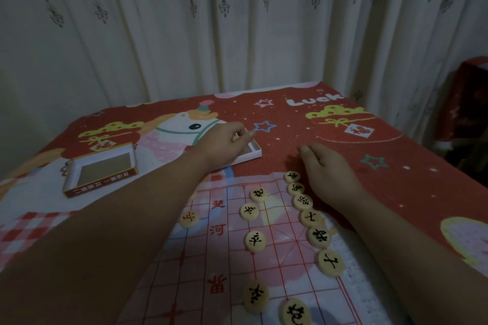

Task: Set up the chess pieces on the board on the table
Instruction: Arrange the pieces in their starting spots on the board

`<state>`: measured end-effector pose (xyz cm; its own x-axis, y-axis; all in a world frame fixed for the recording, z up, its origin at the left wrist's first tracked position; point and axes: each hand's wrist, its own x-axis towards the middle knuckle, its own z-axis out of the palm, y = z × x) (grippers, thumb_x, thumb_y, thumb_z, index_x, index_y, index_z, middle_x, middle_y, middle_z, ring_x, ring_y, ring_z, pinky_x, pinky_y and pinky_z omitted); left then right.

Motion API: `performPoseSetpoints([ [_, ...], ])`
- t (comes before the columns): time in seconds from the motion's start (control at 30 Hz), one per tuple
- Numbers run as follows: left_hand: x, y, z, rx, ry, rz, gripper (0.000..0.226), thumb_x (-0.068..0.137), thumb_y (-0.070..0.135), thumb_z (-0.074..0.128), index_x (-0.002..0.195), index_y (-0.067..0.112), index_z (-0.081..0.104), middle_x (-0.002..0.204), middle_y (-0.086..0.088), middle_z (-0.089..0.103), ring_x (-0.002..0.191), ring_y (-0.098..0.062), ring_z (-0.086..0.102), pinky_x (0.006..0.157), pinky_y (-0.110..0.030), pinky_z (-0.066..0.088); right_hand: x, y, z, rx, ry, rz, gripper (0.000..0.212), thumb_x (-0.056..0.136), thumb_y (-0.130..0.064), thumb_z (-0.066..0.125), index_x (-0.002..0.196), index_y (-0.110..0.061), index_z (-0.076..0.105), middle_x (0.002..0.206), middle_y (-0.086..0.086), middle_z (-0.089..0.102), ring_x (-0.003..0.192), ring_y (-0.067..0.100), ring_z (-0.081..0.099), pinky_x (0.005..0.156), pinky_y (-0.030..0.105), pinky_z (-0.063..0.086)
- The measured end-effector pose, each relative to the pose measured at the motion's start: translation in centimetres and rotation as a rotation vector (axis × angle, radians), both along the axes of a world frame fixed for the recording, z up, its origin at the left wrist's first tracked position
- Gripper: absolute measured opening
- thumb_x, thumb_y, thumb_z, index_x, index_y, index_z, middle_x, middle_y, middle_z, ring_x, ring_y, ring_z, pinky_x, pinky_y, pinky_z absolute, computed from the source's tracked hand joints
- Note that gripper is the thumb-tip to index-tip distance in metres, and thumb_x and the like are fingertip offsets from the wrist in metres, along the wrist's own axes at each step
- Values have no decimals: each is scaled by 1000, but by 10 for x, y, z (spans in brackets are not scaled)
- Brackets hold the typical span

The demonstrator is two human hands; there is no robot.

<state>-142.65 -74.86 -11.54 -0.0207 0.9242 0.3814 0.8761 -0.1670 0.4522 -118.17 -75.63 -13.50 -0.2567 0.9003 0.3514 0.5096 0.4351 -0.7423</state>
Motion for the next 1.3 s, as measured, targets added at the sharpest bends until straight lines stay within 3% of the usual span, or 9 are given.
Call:
performPoseSetpoints([
  [0.27,-4,10,42,285,-175,129,42,98,47,50,77,11,59,74,-4,66,71,-20,61,69,-35,47,1,2,0,10,12,-19,40,105,-33,40,80,-5,55,69,4,54,65,17,49,58,30,34],
  [0.47,-17,-28,73,344,-998,242,39,97,47,50,71,19,41,53,0,36,40,-14,30,41,-24,27,1,0,1,6,9,-31,33,103,-31,43,76,-15,54,72,0,57,69,18,51,57,29,32],
  [0.6,-18,-72,82,340,-1483,261,37,97,46,53,74,20,41,52,4,30,39,-10,20,40,-20,19,0,-13,12,47,29,-35,28,102,-26,47,120,-13,64,105,-2,63,99,17,57,83,26,36],
  [0.73,-15,-129,82,351,-1802,169,39,98,48,50,72,22,40,53,7,30,38,-7,21,35,-18,20,-12,-47,43,281,67,-14,32,101,-23,50,127,-10,62,123,1,64,113,16,57,93,26,39],
  [0.97,22,-205,78,332,-2173,49,42,101,45,42,67,21,33,48,8,31,29,-6,25,29,-11,23,-75,-178,64,65,158,492,26,94,-39,60,120,-37,59,77,-6,65,69,10,62,63,29,51],
  [1.07,37,-236,70,394,-2278,83,43,102,40,41,65,19,36,48,7,32,27,-7,28,36,-9,35,-89,-212,59,-1,244,540,26,91,-42,64,114,-32,62,73,5,62,66,19,61,62,35,48],
  [1.13,39,-252,63,400,-2286,109,39,101,39,43,68,18,38,52,7,35,31,-9,33,43,-13,43,-90,-224,57,-10,286,544,32,86,-46,67,113,-30,63,70,3,59,61,11,56,59,26,45],
  [1.2,41,-262,53,437,-2323,137,36,101,43,44,77,16,45,58,4,40,41,-12,40,70,-26,53,-91,-232,52,-34,310,568,32,86,-43,69,114,-30,63,70,0,58,60,4,52,58,21,43],
  [1.3,43,-271,43,520,-2389,199,32,102,40,43,87,15,54,67,-2,47,61,-19,48,101,-40,45,-93,-239,44,-70,376,615,24,90,-27,69,113,-34,62,72,4,57,62,7,53,58,22,45],
])
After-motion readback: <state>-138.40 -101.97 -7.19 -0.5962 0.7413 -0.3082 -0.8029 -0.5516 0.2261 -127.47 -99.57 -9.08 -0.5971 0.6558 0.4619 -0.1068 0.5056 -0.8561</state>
